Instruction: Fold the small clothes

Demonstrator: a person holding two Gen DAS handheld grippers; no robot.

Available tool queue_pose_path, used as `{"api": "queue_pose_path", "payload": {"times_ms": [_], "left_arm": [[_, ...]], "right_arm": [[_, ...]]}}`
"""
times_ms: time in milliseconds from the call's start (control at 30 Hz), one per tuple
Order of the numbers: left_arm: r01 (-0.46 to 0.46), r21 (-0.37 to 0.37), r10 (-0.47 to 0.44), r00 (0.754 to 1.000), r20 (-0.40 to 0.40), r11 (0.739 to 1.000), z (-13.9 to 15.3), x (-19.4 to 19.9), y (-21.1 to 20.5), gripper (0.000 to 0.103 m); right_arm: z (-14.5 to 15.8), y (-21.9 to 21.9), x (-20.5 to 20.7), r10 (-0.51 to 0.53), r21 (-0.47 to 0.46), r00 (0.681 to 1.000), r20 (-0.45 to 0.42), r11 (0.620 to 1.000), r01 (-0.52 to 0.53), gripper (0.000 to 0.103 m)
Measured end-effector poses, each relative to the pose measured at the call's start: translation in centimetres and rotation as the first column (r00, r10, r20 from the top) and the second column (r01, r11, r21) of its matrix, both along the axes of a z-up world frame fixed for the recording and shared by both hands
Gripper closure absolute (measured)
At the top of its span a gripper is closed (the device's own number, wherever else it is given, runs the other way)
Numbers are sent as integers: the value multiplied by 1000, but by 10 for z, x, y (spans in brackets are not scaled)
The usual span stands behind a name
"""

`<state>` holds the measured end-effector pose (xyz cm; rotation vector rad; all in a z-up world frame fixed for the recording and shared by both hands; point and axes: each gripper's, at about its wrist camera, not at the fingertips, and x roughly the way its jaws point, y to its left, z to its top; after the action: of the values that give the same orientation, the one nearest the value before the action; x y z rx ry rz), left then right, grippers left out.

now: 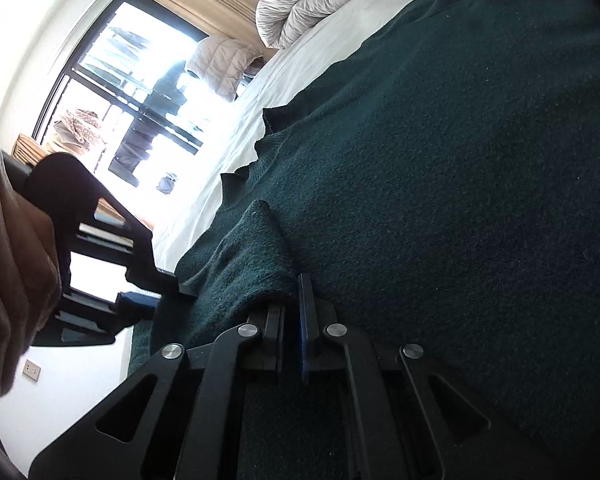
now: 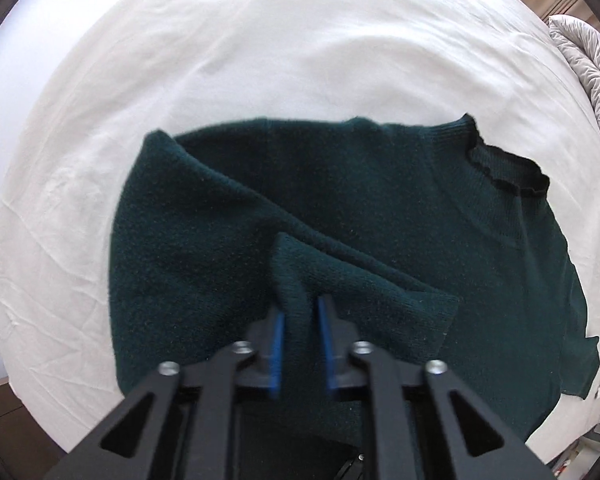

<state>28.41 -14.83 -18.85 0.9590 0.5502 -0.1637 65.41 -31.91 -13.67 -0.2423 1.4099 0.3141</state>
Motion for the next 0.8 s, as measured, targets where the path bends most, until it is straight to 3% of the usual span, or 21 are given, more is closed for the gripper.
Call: {"api": "queue_pose_path", "payload": {"times_ms": [267, 533, 667, 800], "left_arm": [[-22, -5, 22, 1000, 3, 1000, 8, 3, 0, 99], [-61, -10, 61, 991, 118, 998, 32, 23, -9, 97], [-89, 32, 85, 991, 106, 996, 24, 29, -13, 97], [-117, -1, 116, 987, 109, 993, 29, 26, 2, 96]], "right_arm": [[65, -97, 17, -99, 200, 986, 131, 977, 71, 95], [102, -216, 38, -249, 458, 943, 223, 880, 124, 96], [101, -265, 48, -343, 545, 914, 217, 819, 178, 96], [67, -291, 53, -365, 587, 919, 149, 781, 214, 96]]}}
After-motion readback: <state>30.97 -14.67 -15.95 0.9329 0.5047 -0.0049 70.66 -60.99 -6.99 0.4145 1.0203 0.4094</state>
